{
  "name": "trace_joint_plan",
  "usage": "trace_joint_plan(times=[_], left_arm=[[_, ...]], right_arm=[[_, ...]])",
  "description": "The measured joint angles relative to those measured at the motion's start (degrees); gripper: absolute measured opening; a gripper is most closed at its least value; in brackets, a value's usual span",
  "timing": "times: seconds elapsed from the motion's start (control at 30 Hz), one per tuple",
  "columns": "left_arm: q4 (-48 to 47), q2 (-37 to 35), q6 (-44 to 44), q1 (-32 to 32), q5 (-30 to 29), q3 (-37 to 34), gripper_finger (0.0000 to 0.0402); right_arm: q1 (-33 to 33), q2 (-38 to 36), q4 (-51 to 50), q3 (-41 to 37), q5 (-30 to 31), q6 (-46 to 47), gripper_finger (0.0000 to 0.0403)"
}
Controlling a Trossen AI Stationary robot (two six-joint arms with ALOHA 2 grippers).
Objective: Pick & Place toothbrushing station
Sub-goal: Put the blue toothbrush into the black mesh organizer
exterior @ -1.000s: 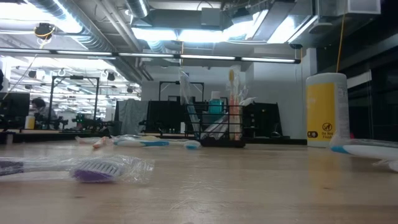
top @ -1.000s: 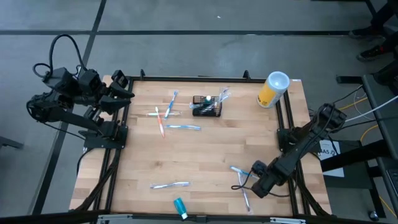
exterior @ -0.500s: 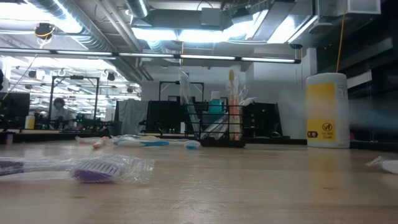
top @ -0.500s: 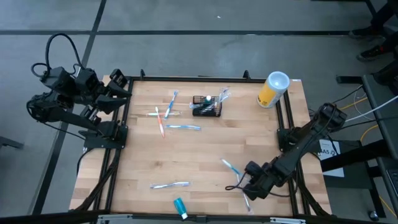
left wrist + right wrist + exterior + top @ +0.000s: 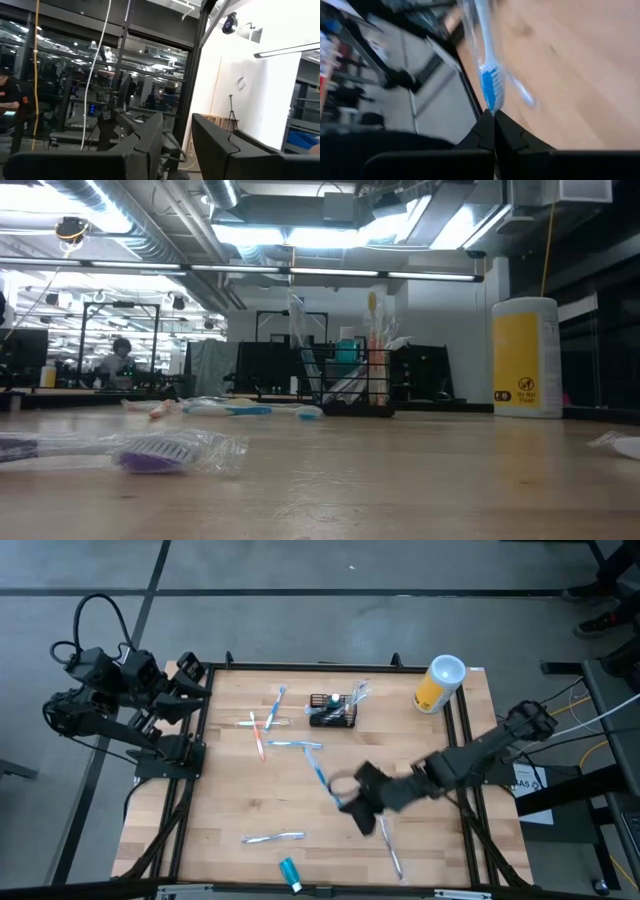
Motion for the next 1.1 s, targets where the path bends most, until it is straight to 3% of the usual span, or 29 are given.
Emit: trace_joint_plan(times=[0.23, 0.4, 0.5, 0.67, 0.87, 0.97, 1.1], left_arm=[[0.52, -0.22, 0.0, -0.02, 2.92, 0.0, 0.0099], [3.3, -0.31, 0.95, -0.07, 5.92, 0.0, 0.0097], [4.24, -0.43, 2.64, -0.04, 6.82, 0.0, 0.0095], [6.74, -0.91, 5.56, -0.02, 6.91, 0.0, 0.0095], [7.43, -1.33, 7.97, 0.0, 6.31, 0.0, 0.0093], [7.6, -1.38, 8.58, 0.0, 5.38, 0.0, 0.0093], [7.63, -1.33, 8.61, 0.0, 4.9, 0.0, 0.0093]], right_arm=[[-11.82, -0.24, 10.7, -0.23, -9.08, -4.05, 0.0001], [-17.29, -0.24, 26.61, -4.14, -14.17, -3.15, 0.0], [-19.87, -0.24, 42.01, -9.21, -14.82, 1.85, 0.0], [-22.68, -0.24, 67.76, -20.02, -2.19, 14.3, 0.0], [-23.07, 1.4, 89.73, -24.01, 13.41, 15.5, 0.0], [-23.77, 4.23, 93.87, -19.81, 14.77, 13.58, 0.0], [-25.06, 11.12, 95.11, -10.78, 11.7, 14.96, 0.0]])
